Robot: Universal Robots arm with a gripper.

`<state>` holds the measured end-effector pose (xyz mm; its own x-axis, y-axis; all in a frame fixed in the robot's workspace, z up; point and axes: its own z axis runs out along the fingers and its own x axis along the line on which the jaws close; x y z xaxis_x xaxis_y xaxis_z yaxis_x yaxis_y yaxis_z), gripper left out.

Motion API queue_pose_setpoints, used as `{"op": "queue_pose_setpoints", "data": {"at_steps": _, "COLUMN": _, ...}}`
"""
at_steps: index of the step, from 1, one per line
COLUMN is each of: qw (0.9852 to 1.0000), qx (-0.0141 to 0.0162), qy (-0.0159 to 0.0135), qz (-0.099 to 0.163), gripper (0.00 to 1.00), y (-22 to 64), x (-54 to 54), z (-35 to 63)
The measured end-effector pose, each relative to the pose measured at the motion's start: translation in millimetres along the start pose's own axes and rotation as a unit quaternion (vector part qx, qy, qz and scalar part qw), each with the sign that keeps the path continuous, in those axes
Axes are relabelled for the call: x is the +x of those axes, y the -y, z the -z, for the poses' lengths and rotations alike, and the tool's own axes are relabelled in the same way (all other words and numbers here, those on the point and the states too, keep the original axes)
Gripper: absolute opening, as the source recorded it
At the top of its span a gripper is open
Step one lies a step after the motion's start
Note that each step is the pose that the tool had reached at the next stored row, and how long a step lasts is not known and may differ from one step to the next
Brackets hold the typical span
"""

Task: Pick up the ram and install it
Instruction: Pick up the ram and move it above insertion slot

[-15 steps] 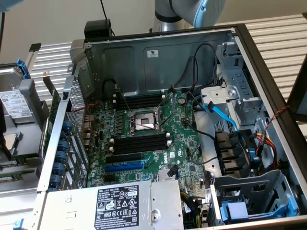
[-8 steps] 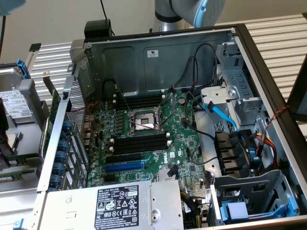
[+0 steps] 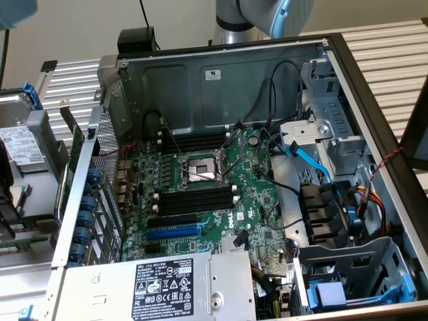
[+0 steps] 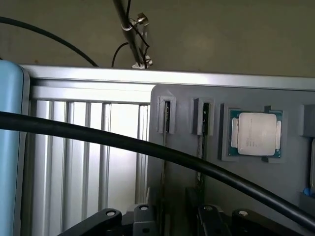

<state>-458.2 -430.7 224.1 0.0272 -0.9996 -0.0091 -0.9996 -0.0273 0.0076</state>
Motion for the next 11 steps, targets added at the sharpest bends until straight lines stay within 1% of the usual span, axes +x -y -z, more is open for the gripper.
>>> {"op": "queue_pose_setpoints", "data": {"at_steps": 7, "qw": 1.0, "qx": 0.0, "qy": 0.0, "qz": 0.0, "gripper": 0.36, "y": 0.5, "x": 7.1, "z": -4.2}}
{"op": "queue_pose_setpoints", "data": {"at_steps": 11, "qw": 1.0, "qx": 0.0, "qy": -0.0001, "qz": 0.0, "gripper": 0.36, "y": 3.0, "x": 7.5, "z": -7.5}}
